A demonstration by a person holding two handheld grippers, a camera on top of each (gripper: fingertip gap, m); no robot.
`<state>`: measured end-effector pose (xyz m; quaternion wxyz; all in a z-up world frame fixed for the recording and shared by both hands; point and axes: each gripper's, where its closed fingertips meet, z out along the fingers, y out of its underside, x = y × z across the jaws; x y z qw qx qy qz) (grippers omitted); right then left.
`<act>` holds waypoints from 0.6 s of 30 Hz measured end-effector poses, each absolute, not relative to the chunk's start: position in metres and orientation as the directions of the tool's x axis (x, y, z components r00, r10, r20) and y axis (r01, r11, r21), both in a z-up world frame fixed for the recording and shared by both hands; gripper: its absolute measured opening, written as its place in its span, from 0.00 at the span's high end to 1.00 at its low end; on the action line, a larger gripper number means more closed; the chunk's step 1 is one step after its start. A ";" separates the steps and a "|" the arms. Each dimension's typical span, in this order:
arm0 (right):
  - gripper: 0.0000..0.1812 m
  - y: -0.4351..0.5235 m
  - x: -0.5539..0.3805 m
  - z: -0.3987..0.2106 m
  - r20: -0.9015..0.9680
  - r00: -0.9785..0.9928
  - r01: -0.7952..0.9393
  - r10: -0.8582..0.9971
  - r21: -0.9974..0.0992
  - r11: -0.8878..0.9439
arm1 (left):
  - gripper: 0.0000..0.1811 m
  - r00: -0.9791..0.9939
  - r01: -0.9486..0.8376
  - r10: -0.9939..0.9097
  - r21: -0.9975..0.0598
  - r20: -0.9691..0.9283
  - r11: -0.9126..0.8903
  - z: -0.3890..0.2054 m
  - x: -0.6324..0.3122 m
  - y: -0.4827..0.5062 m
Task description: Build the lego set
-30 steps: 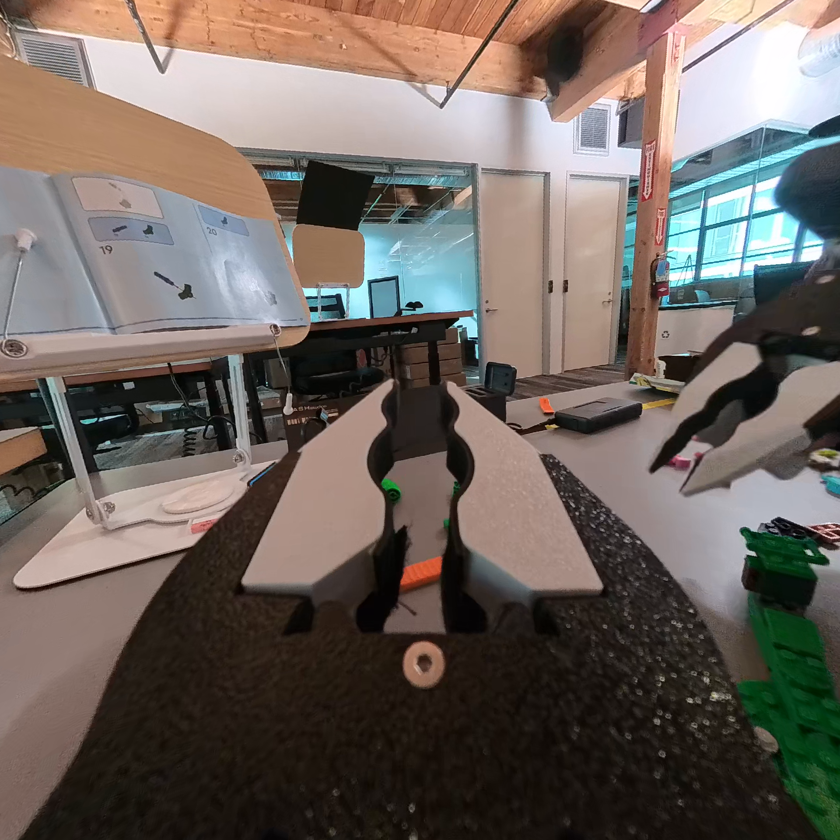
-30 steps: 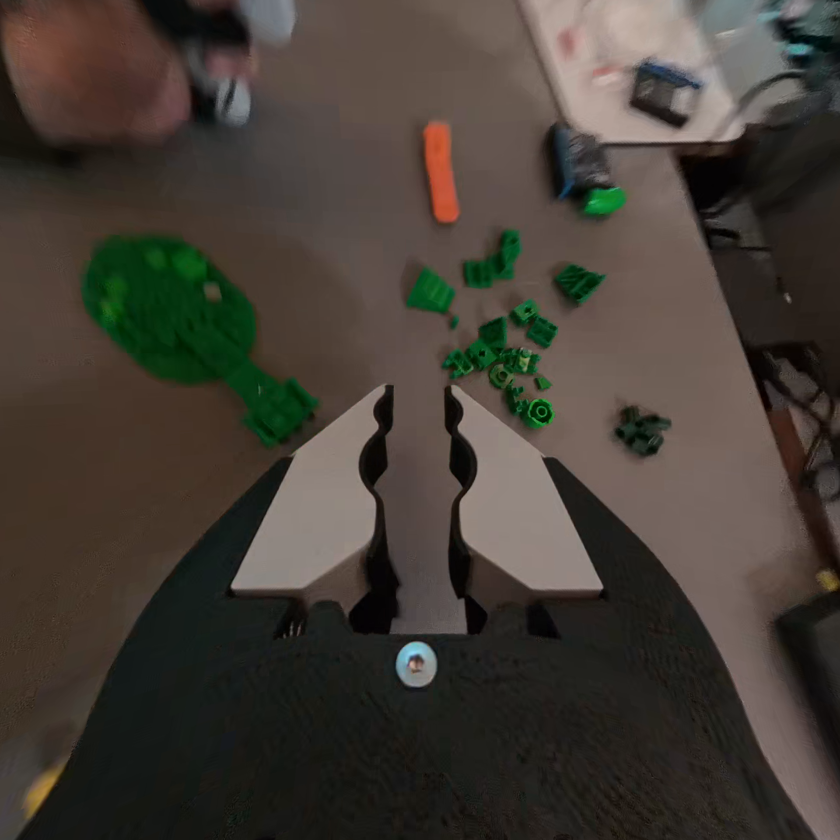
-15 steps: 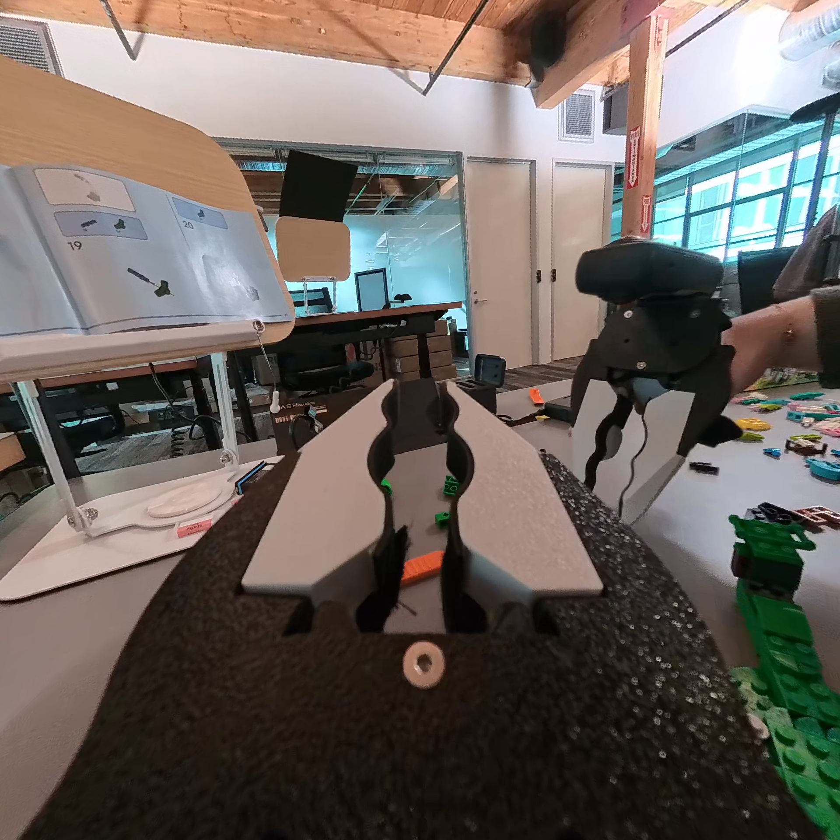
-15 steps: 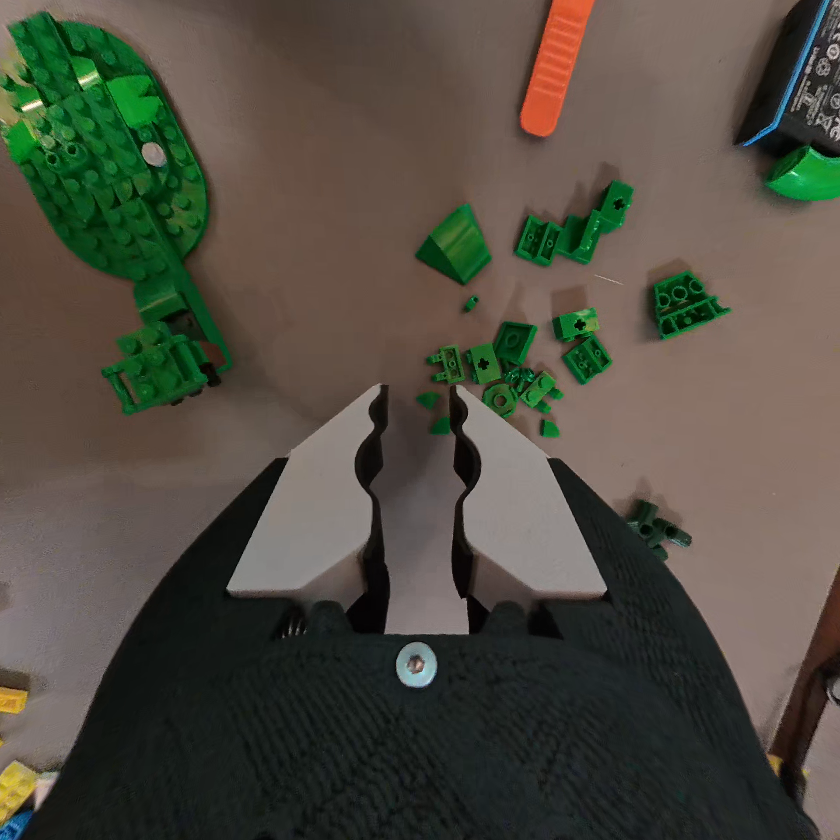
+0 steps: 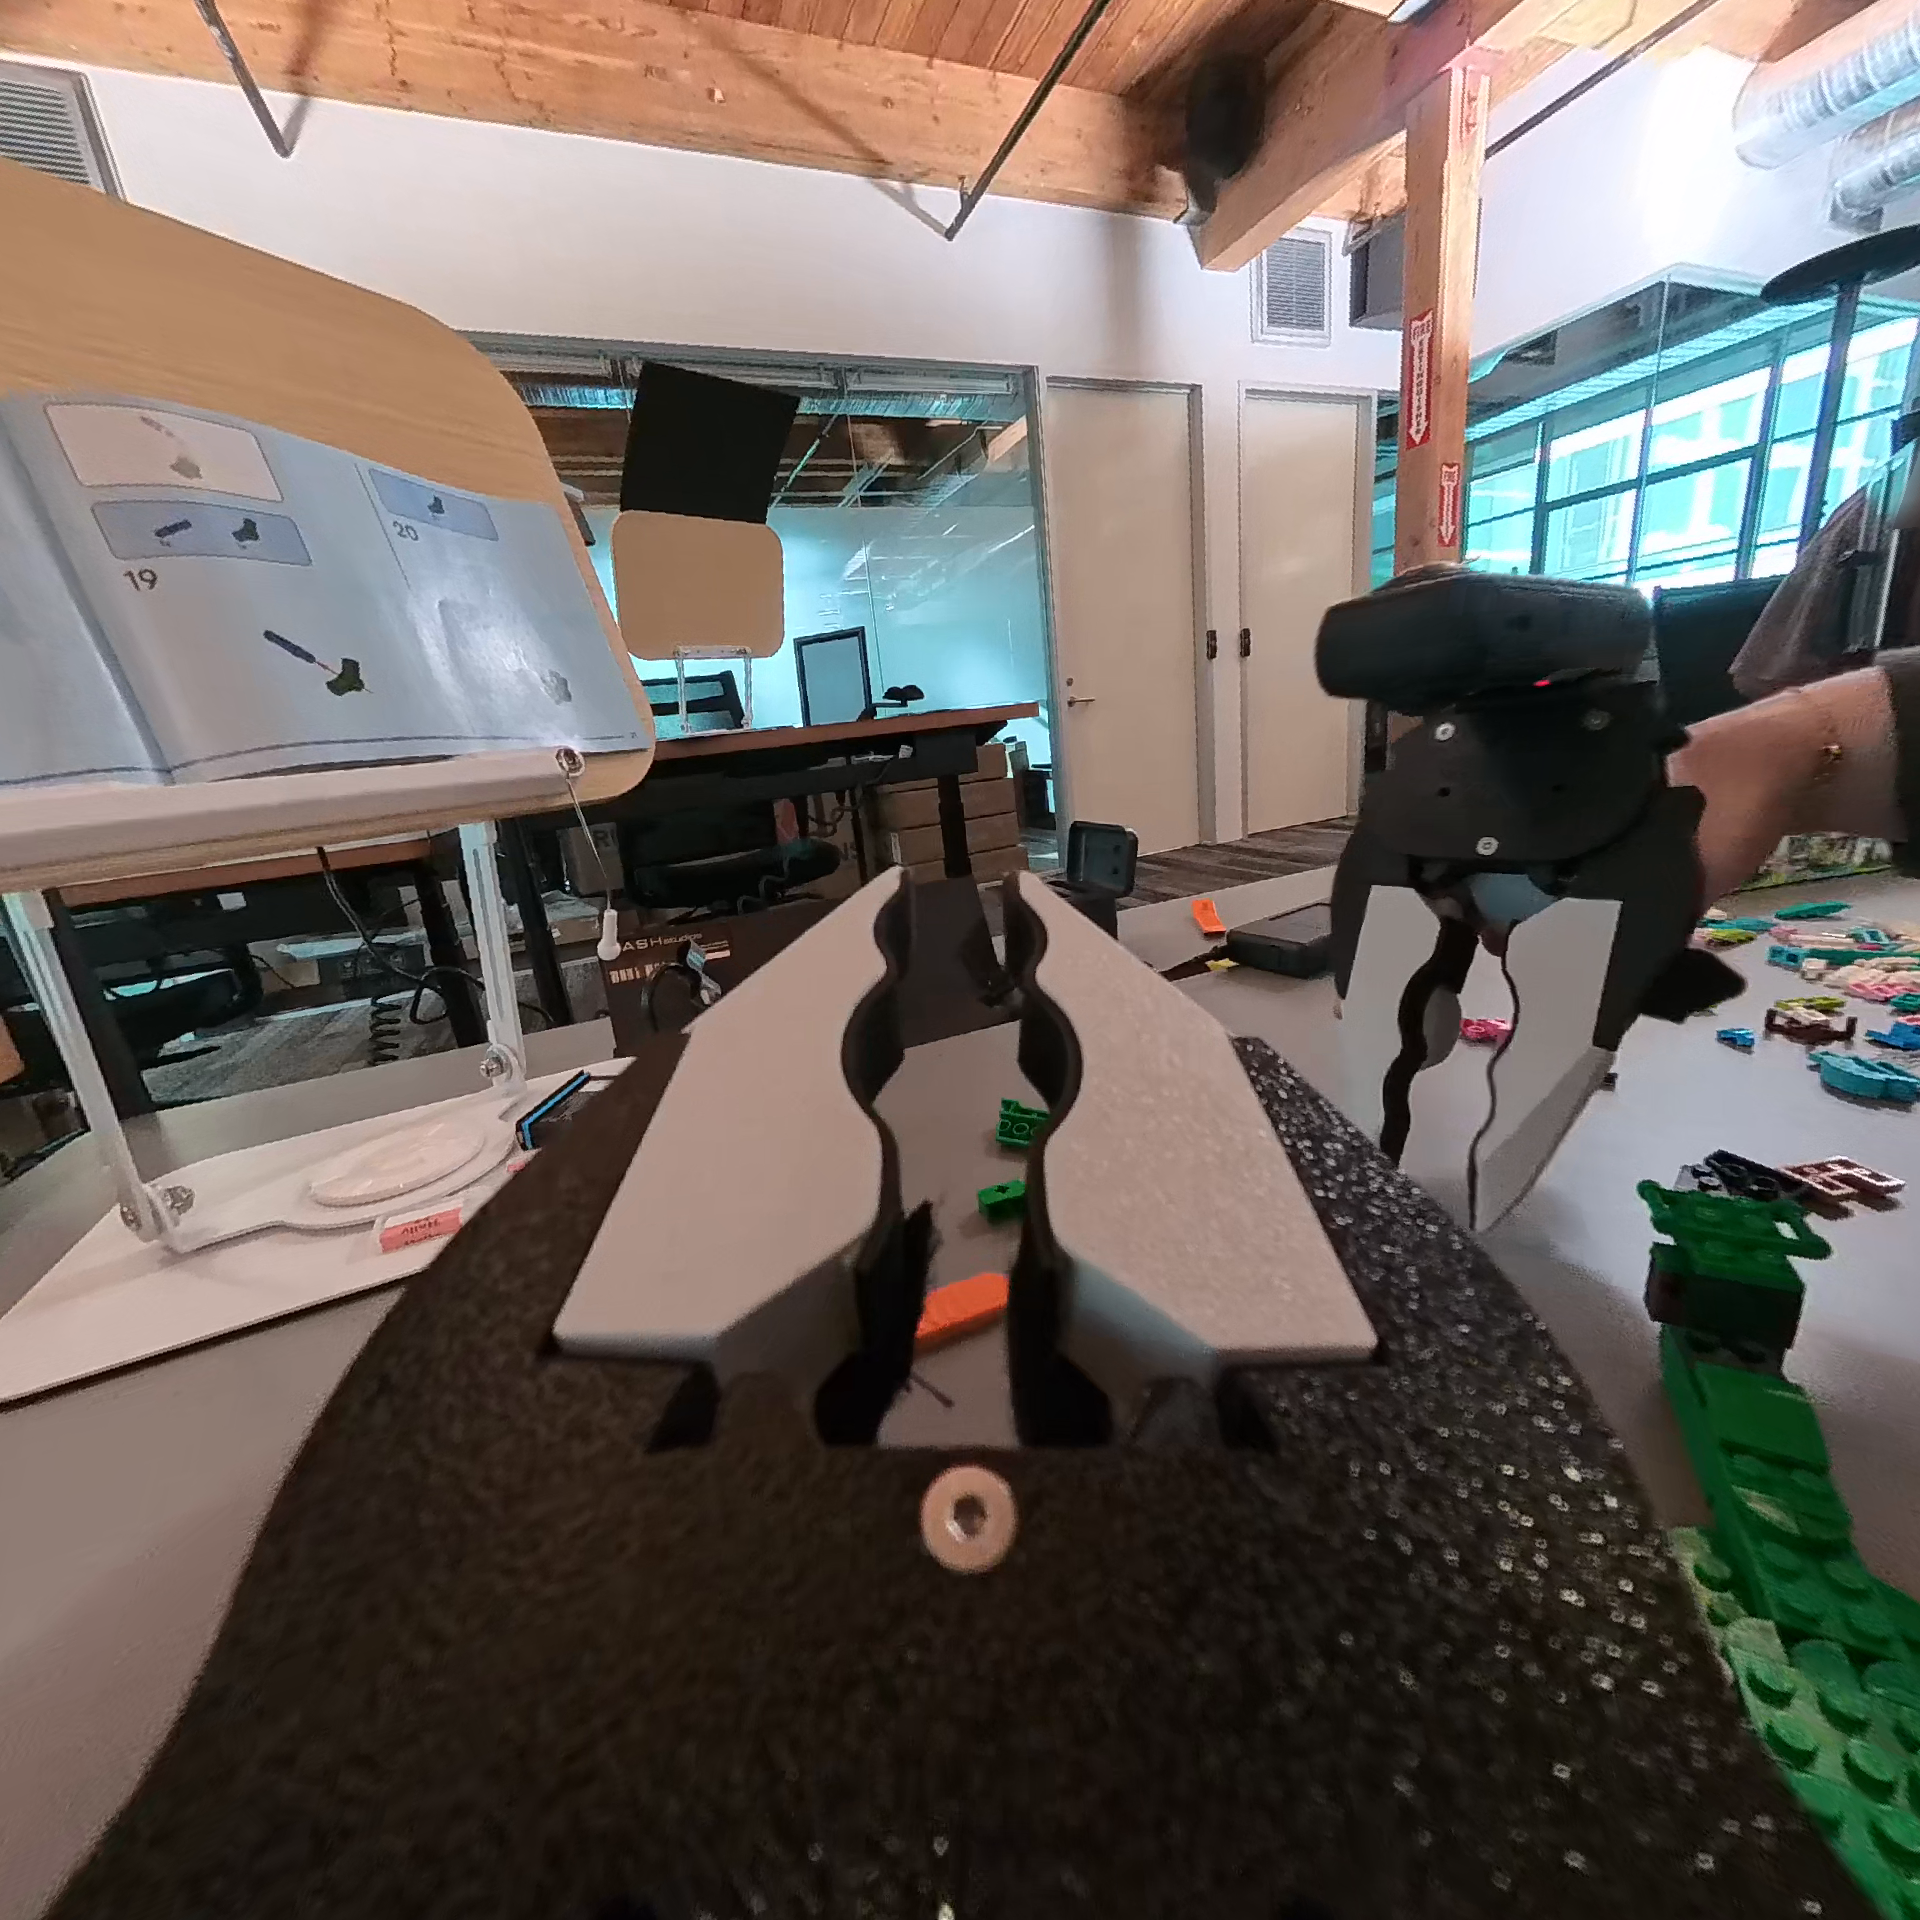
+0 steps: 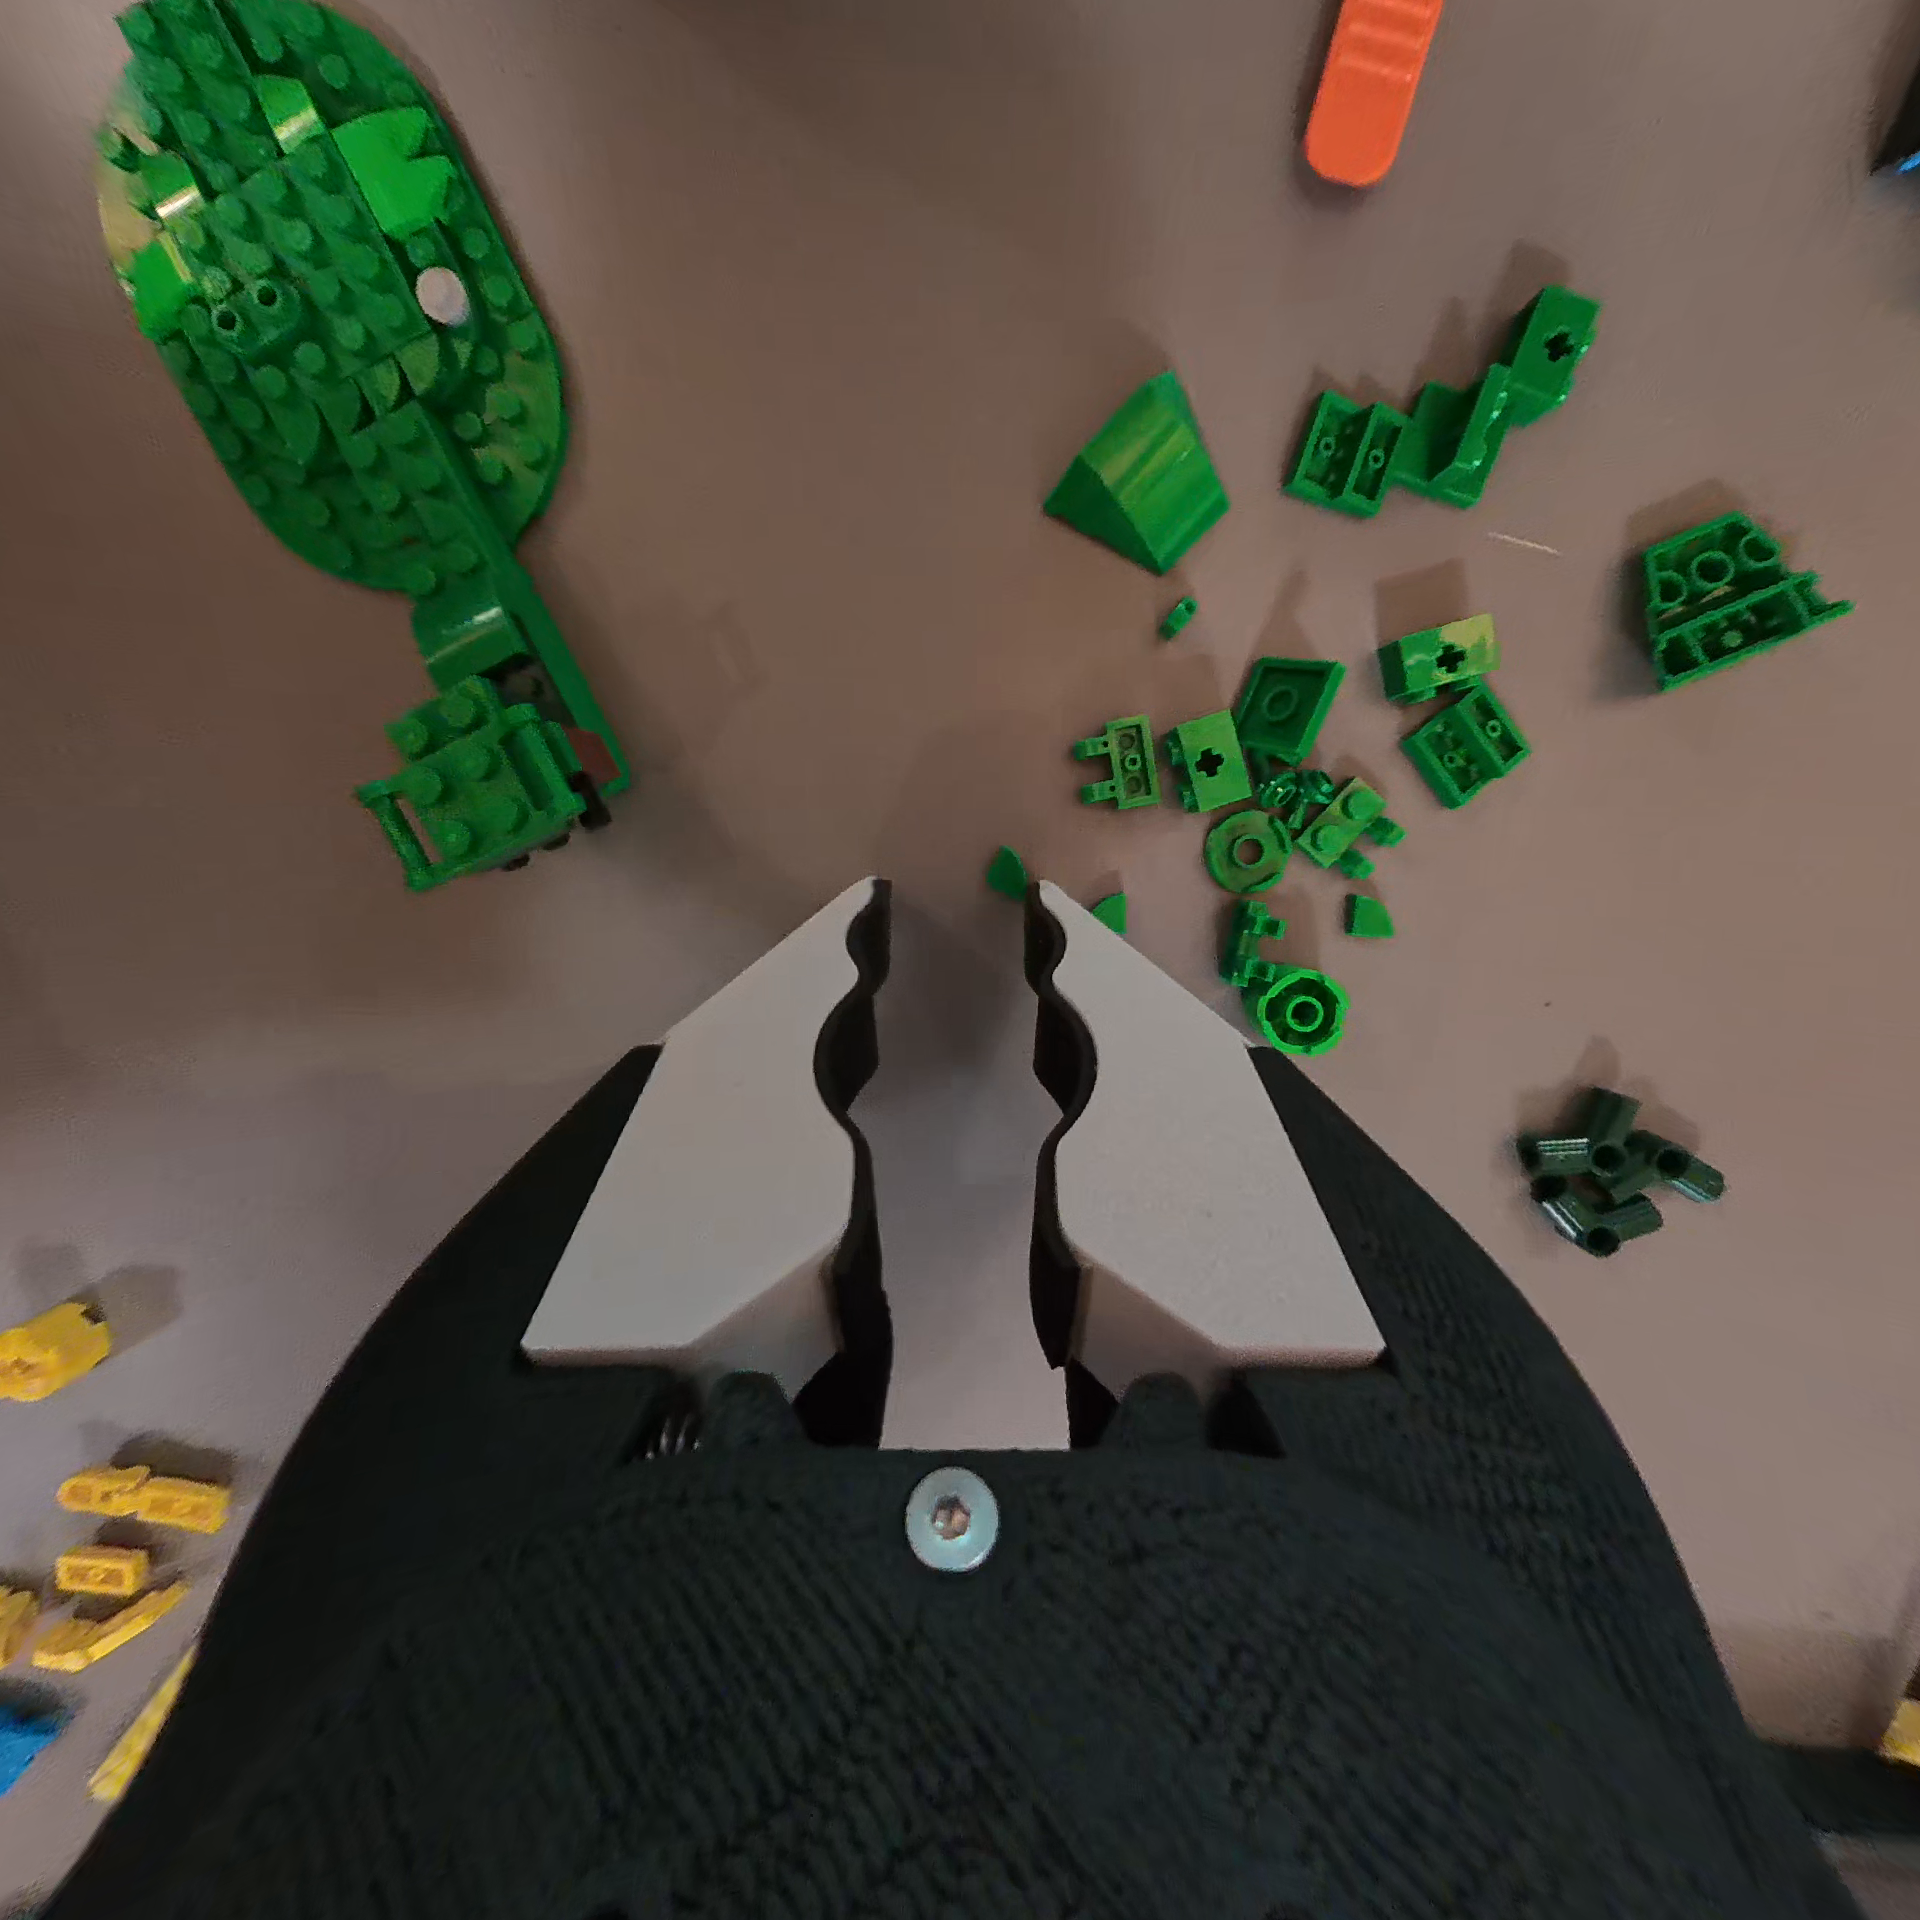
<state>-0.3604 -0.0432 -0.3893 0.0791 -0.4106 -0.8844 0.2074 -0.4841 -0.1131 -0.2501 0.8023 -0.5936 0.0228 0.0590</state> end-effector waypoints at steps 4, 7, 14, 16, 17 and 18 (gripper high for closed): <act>0.89 -0.042 -0.365 -0.388 0.008 -0.640 0.672 0.768 -0.477 0.566 | 0.93 0.993 -0.114 0.061 -0.952 -0.101 0.285 -0.251 -0.484 -0.112; 0.92 -0.042 -0.365 -0.390 -0.010 -0.624 0.684 0.781 -0.491 0.540 | 0.92 0.993 -0.112 0.056 -0.953 -0.100 0.281 -0.252 -0.483 -0.112; 0.97 -0.040 -0.367 -0.390 0.004 -0.597 0.685 0.803 -0.519 0.512 | 0.92 0.994 -0.106 0.047 -0.955 -0.097 0.276 -0.253 -0.482 -0.111; 0.97 -0.040 -0.367 -0.390 0.007 -0.586 0.685 0.810 -0.530 0.500 | 0.92 0.994 -0.110 0.042 -0.956 -0.103 0.272 -0.253 -0.480 -0.110; 0.97 -0.040 -0.367 -0.390 0.007 -0.579 0.686 0.815 -0.536 0.492 | 0.92 0.993 -0.115 0.039 -0.956 -0.109 0.270 -0.253 -0.479 -0.110; 0.97 -0.041 -0.367 -0.390 0.010 -0.574 0.685 0.819 -0.542 0.487 | 0.92 0.992 -0.123 0.034 -0.956 -0.118 0.266 -0.254 -0.478 -0.110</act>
